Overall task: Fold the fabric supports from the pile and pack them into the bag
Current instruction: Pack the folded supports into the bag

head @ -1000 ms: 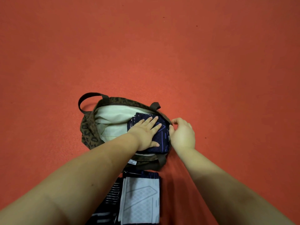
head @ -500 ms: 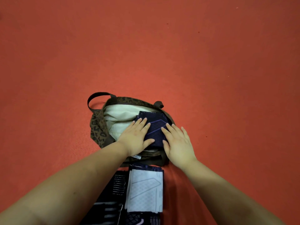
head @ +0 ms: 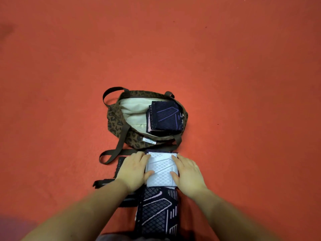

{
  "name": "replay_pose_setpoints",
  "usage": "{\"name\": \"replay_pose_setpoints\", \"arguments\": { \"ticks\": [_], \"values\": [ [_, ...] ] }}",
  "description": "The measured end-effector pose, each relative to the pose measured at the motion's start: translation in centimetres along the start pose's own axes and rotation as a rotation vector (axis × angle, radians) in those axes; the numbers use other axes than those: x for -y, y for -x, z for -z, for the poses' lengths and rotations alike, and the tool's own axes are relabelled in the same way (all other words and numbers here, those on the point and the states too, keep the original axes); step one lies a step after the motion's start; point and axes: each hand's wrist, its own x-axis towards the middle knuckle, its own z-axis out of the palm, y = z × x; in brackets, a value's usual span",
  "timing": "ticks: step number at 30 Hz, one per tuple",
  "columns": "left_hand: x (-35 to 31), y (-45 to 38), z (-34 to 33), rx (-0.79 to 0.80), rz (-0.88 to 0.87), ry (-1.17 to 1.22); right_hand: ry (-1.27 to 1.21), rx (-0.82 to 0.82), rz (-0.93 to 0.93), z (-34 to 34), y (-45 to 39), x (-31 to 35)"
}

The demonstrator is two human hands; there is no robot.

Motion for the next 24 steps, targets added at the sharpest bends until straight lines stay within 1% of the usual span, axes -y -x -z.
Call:
{"name": "replay_pose_setpoints", "arguments": {
  "ticks": [3, 5, 7, 10, 12, 13, 16, 19, 22, 24],
  "values": [
    [-1.2, 0.9, -0.3, 0.058, 0.264, 0.197, -0.161, 0.139, -0.201, -0.4, 0.3, 0.4],
    [-1.6, 0.8, -0.7, 0.11, 0.364, 0.302, -0.296, 0.157, -0.348, -0.5, -0.3, 0.9],
    [-2.1, 0.5, -0.9, 0.15, 0.404, 0.347, -0.505, 0.145, -0.473, -0.5, -1.1, 1.2],
    [-2.4, 0.0, -1.3, 0.197, 0.433, 0.312, -0.817, 0.106, -0.63, -1.0, -2.1, 1.5],
    [-2.5, -0.2, -1.5, 0.198, 0.448, 0.283, -0.992, 0.096, -0.694, -1.0, -2.5, 1.8],
    [-2.6, -0.2, -1.6, 0.19, 0.44, 0.253, -1.039, 0.112, -0.702, -0.9, -2.6, 2.0],
    [-2.5, -0.7, -1.4, 0.144, 0.375, 0.116, -1.033, 0.156, -0.657, -0.4, -2.5, 2.4],
    [-1.9, -1.5, -0.6, 0.116, 0.23, -0.037, -1.017, 0.154, -0.589, 0.1, -1.9, 2.6],
    [-0.8, -3.0, 0.8, 0.139, 0.082, -0.106, -1.021, 0.205, -0.531, 0.6, -1.5, 2.6],
    [-0.3, -4.0, 2.1, 0.21, 0.031, -0.107, -1.046, 0.23, -0.512, 0.9, -1.5, 2.5]
  ]
}}
